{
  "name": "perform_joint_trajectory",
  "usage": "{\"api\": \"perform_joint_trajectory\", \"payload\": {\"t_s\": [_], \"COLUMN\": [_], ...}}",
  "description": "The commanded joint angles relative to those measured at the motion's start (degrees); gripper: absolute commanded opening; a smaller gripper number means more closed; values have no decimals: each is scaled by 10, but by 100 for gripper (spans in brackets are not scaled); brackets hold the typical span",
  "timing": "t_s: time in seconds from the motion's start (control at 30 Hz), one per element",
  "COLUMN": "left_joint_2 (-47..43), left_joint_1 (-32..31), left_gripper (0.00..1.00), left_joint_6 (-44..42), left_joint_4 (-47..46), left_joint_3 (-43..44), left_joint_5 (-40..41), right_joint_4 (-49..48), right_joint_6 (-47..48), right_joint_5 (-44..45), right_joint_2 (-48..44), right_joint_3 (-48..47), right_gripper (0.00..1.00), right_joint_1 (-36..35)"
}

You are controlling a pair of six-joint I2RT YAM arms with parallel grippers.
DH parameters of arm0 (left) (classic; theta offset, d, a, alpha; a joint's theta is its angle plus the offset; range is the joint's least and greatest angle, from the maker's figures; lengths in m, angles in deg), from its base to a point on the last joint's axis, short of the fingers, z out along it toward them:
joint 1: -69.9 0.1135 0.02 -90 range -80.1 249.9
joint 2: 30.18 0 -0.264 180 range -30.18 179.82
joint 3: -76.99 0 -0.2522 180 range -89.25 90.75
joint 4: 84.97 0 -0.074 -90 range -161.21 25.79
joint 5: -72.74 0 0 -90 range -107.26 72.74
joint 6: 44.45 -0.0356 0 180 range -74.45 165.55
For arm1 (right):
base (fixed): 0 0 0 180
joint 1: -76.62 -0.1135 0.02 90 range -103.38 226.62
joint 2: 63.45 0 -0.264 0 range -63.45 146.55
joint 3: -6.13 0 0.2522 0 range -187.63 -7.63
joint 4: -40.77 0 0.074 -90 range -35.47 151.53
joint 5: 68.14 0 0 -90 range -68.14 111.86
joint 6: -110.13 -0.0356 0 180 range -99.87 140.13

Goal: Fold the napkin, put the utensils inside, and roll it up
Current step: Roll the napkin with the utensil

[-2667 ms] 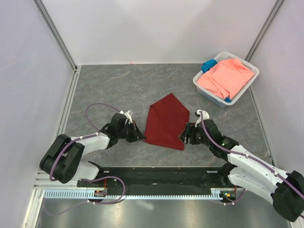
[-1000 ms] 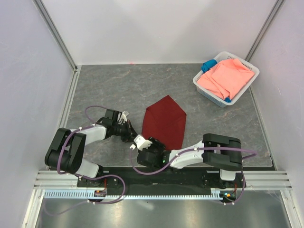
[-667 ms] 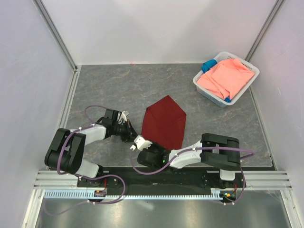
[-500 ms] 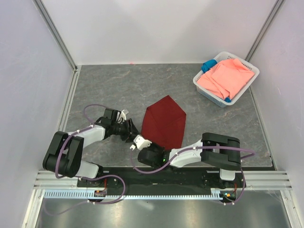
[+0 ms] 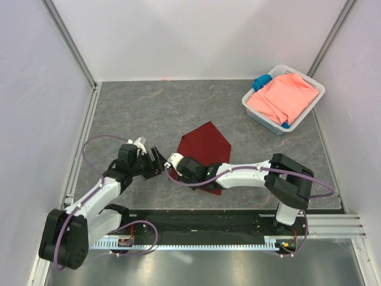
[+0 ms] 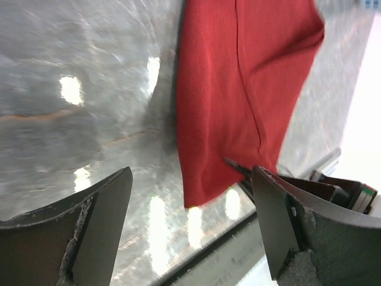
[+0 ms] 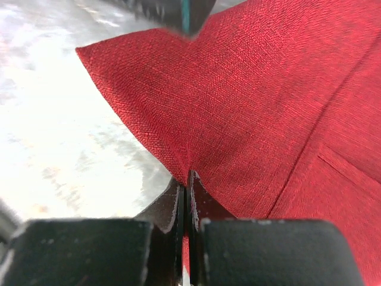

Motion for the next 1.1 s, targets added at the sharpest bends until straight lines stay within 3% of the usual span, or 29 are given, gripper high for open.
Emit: {"api": "perform_joint_trajectory", "payload": {"t_s": [0.0,0.17,0.47,0.83,1.07], "left_joint_2": [-68,-127,-168,-120,-134], "left_joint_1": [1,-5,-21,-34,-64], "left_gripper": [88,88,88,87,87], "left_joint_6": [-37,-54,-83,-145,-171], "left_joint_4": [-21,-42,-184,-259,-283], "left_joint_3": [-12,-39,-107,-125,-135], "left_joint_5": [81,94,39,-40,-35], "right_joint_4": [89,131,168,180,182], "right_joint_6": [-24,-52,-63,-77,-76], "right_joint_5": [-175,-301,-461,-583,-638], "right_joint_2": [-2,18,99,193,233], "right_joint_3": [-57,-100,-143,-191,-206], "right_gripper": [0,0,0,0,0], "right_joint_1": [31,66,154,211,238]}}
